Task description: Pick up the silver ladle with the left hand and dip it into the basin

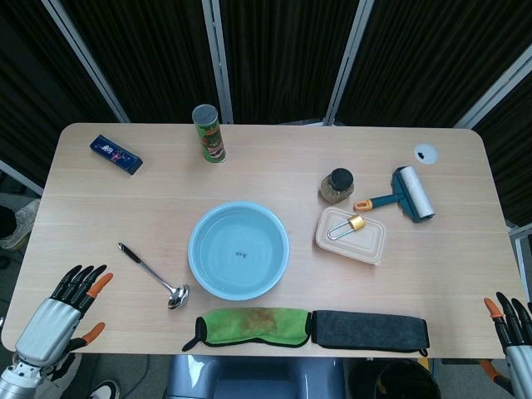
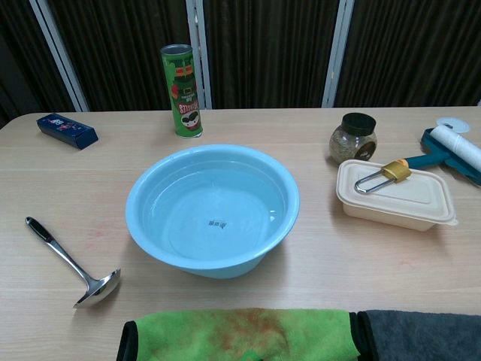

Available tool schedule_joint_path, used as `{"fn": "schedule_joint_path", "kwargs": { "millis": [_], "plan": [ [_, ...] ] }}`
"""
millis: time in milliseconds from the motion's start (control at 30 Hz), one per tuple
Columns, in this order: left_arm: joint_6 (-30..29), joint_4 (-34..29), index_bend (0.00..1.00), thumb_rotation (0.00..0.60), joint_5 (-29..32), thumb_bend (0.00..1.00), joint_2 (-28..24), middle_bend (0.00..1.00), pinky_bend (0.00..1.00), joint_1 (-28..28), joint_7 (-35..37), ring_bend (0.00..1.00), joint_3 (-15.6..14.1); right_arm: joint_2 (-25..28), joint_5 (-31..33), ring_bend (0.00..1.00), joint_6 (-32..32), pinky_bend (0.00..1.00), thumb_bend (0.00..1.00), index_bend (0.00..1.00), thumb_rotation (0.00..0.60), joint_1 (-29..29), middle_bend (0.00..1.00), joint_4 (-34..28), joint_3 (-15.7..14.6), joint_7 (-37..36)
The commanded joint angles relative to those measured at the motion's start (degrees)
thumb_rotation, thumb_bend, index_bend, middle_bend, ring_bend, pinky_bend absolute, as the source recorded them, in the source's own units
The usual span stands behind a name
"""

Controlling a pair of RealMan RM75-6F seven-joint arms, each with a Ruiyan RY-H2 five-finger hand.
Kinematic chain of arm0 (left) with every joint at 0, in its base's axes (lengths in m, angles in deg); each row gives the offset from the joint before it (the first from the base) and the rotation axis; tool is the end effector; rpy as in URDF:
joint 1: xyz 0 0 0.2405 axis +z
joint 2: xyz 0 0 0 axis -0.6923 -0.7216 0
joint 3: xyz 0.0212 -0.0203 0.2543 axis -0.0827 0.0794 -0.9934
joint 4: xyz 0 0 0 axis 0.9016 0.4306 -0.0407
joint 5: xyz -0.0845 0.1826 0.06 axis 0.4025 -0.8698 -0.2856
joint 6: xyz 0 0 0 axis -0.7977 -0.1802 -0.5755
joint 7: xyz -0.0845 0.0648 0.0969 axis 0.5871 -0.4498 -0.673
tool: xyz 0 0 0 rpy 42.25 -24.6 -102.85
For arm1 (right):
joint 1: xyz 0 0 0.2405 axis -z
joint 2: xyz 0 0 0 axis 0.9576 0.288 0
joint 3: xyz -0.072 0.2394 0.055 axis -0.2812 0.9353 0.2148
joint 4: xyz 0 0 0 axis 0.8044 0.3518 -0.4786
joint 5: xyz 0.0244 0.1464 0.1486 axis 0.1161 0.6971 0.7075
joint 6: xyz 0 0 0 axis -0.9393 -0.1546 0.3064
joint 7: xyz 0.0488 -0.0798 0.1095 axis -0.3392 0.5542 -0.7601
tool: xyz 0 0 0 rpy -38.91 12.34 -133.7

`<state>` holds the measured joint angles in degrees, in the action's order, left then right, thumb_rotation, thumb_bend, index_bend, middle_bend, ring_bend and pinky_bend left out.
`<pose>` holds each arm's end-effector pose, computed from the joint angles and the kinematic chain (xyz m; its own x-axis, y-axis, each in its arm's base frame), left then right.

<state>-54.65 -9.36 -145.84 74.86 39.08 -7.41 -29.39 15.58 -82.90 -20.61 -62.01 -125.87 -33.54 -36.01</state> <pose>-0.2791 0.1283 0.1079 0.4379 0.1070 0.8926 0.8532 -0.3625 -0.3751 -0.3262 -0.0634 0.1809 0.6022 -0.0061 0.7983 -0.7984 -0.0075 0.6021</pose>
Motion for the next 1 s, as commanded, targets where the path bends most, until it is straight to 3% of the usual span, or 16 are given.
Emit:
{"fn": "schedule_joint_path", "kwargs": {
  "millis": [33,300,567,733,1000],
  "plan": [
    [0.0,0.0,0.05,0.6,0.0,0.27,0.0,0.0,0.0,0.0,0.0,0.0,0.0,0.0,0.0,0.0,0.0,0.0,0.0,0.0,0.6,0.0,0.0,0.0,0.0,0.0],
    [3.8,1.8,0.07,0.6,1.9,0.27,1.6,0.0,0.0,-1.7,0.9,0.0,0.8,0.2,0.4,0.0,-0.1,0.0,0.0,0.0,0.6,-0.1,0.0,-0.3,0.3,-0.9],
    [11.4,9.7,0.35,0.6,6.3,0.29,5.5,0.0,0.0,-6.6,2.7,0.0,4.2,-0.2,3.6,0.0,3.0,0.0,0.0,0.0,0.6,-1.3,0.0,-0.7,1.4,-0.1],
    [17.5,14.6,0.42,0.6,8.0,0.29,8.8,0.0,0.0,-10.5,4.2,0.0,5.3,-0.9,4.8,0.0,4.5,0.0,0.0,0.0,0.6,-1.9,0.0,-1.2,2.0,1.8],
    [21.6,19.6,0.45,0.6,10.0,0.3,12.6,0.0,0.0,-12.5,4.6,0.0,5.2,-1.2,6.3,0.0,5.6,0.0,0.0,0.0,0.6,-2.4,0.0,-1.6,2.5,2.8]
  ]
}}
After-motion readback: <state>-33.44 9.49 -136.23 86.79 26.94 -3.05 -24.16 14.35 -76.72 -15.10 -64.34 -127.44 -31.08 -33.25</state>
